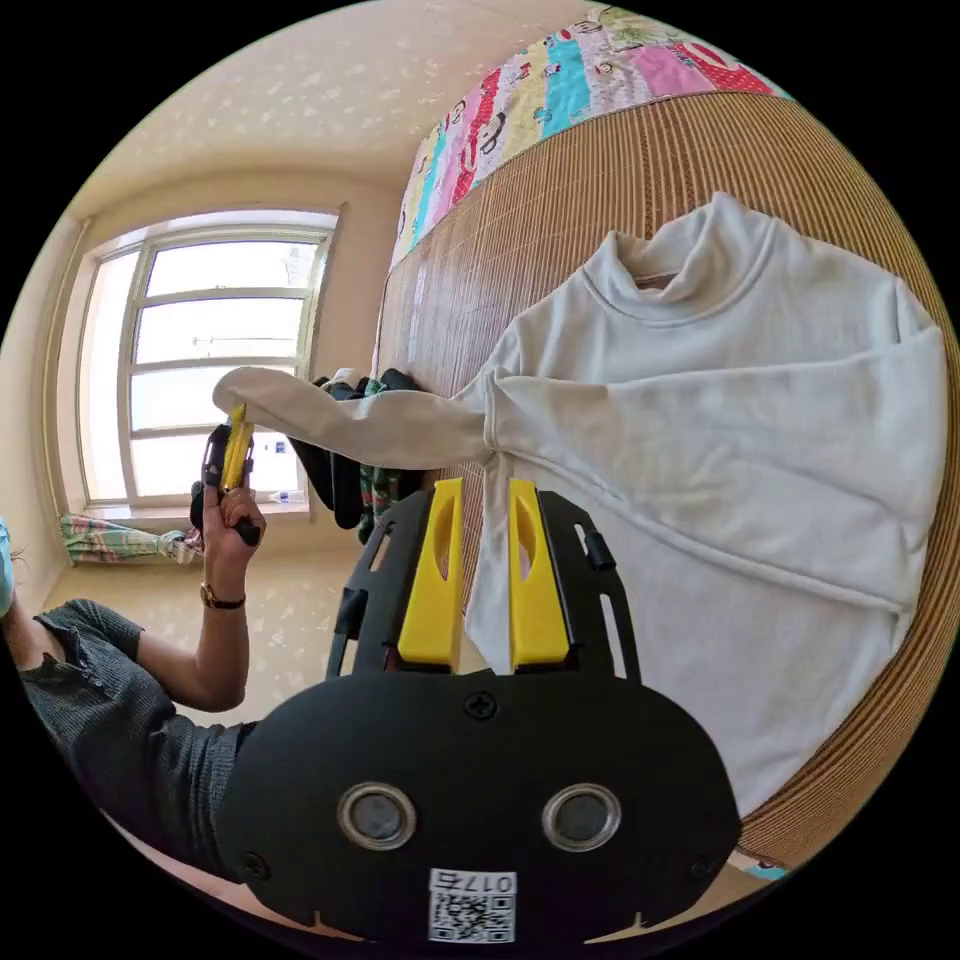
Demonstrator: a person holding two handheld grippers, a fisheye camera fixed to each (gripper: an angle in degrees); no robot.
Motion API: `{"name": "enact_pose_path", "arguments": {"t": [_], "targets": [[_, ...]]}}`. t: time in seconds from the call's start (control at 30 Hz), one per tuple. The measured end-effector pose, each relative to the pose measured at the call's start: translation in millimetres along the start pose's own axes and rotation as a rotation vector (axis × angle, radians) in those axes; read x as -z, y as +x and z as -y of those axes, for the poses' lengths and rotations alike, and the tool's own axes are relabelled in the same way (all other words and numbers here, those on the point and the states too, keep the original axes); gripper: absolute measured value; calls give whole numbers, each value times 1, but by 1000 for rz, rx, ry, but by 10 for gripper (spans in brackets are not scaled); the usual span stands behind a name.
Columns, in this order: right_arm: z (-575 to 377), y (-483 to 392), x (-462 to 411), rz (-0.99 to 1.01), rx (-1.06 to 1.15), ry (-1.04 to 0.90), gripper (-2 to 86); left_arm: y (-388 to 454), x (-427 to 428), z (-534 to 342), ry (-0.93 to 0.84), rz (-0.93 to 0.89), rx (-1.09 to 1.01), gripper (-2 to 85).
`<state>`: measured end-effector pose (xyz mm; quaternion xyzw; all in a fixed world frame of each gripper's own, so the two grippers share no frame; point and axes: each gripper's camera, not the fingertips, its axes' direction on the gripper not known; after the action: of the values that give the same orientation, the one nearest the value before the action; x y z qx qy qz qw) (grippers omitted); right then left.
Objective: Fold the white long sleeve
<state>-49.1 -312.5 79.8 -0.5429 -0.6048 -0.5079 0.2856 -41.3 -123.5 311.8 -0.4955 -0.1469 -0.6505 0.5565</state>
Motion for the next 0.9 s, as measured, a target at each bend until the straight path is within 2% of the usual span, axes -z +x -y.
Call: {"name": "enact_pose_path", "arguments": {"t": [0.07,0.13,0.2,0.23,0.3,0.47,0.63,0.67,0.83,0.9], "targets": [[-28,21,26,19,-88,43,78,62,-47,-17,-115,-74,-165,14],[-53,41,49,25,-168,76,83,134,-119,-63,-315,-213,-349,37],[-80,64,76,8,-244,117,92,172,-170,-107,-508,-297,-435,69],[-86,70,83,2,-266,127,95,190,-198,-137,-627,-318,-494,87],[-111,95,108,23,-359,195,108,202,-221,-171,-724,-274,-546,102],[-140,121,151,141,-439,408,122,164,-234,-197,-799,-155,-431,97],[-99,109,168,116,-371,473,130,85,-244,-162,-749,242,-324,103],[-81,101,170,83,-343,474,132,76,-248,-157,-743,276,-307,107],[-4,79,162,-121,-295,401,124,26,-290,-117,-723,458,-211,125],[37,86,137,-197,-340,200,90,15,-308,-115,-771,477,-197,128]]}}
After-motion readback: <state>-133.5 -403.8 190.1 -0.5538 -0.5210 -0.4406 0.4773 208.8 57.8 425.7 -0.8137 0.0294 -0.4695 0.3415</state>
